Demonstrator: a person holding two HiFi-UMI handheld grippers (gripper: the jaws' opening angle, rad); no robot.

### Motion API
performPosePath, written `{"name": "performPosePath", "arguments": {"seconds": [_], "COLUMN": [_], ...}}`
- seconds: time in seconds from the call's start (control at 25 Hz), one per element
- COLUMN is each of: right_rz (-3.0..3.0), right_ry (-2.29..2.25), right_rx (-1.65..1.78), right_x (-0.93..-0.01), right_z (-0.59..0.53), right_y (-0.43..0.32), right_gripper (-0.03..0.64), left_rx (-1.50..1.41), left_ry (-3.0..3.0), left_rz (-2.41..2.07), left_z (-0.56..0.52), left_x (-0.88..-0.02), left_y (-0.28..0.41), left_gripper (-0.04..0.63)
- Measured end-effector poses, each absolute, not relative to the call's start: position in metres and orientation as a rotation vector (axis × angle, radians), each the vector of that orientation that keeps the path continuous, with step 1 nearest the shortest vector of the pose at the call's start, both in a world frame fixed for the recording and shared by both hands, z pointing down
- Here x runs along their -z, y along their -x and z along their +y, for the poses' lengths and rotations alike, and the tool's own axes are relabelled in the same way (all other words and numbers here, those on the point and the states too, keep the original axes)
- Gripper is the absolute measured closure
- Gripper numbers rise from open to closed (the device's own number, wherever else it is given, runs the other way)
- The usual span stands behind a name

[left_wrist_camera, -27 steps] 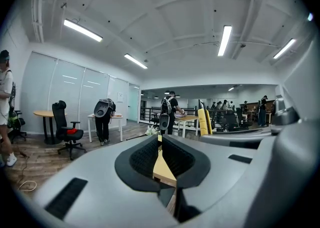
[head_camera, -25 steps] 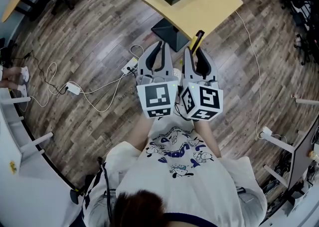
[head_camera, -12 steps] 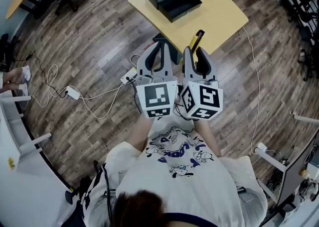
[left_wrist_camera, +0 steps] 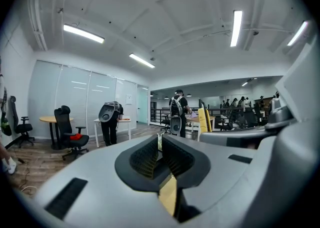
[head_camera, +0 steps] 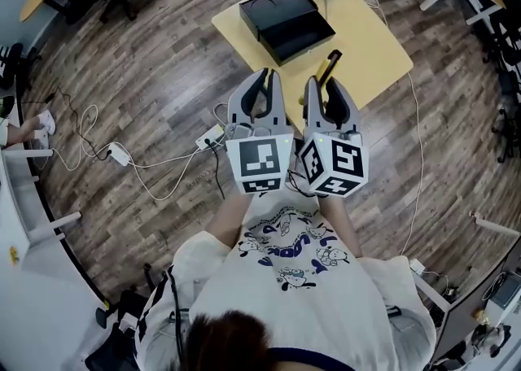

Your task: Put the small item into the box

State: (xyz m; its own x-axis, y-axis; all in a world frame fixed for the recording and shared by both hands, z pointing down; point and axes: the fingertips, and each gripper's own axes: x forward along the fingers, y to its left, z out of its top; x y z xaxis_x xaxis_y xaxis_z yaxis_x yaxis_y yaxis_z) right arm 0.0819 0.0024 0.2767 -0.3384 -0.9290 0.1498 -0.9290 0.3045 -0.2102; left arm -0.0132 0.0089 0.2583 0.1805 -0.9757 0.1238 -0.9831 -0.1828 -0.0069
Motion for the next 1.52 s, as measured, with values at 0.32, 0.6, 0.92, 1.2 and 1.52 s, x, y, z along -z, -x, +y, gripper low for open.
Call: {"name": "performPosePath", "arguments": {"seconds": [0.32,0.6,0.92,1.2,1.52], "right_rz": [-2.529,-2.515,-2.475,-2.425,-2.336], "right_ry": [-1.810,-1.800,-1.797,-1.820,-1.872], "right_rx": [-0.456,-0.501,-0.550,-0.603,-0.667], "right_x": [-0.287,-0.298,-0.314,-0.330,-0.346], "right_z": [-0.030,-0.052,-0.094,-0.136,-0.175], "right_y": [-0.090,-0.086,-0.079,-0.074,-0.073], "right_gripper": [0.495,0.495,0.495,0.495,0.495], "left_rx": [-0.171,-0.205,-0.229,-0.266,-0.323], "left_ry": [-2.320,-2.291,-2.274,-2.287,-2.296], "left_rz": [-1.965,-1.959,-1.918,-1.866,-1.787], "left_z": [-0.019,-0.040,-0.086,-0.131,-0.174], "left_x": [-0.270,-0.284,-0.299,-0.312,-0.328], "left_y": [0.011,0.017,0.023,0.027,0.032], "left_gripper": [0.560,0.560,0.560,0.560,0.560]}}
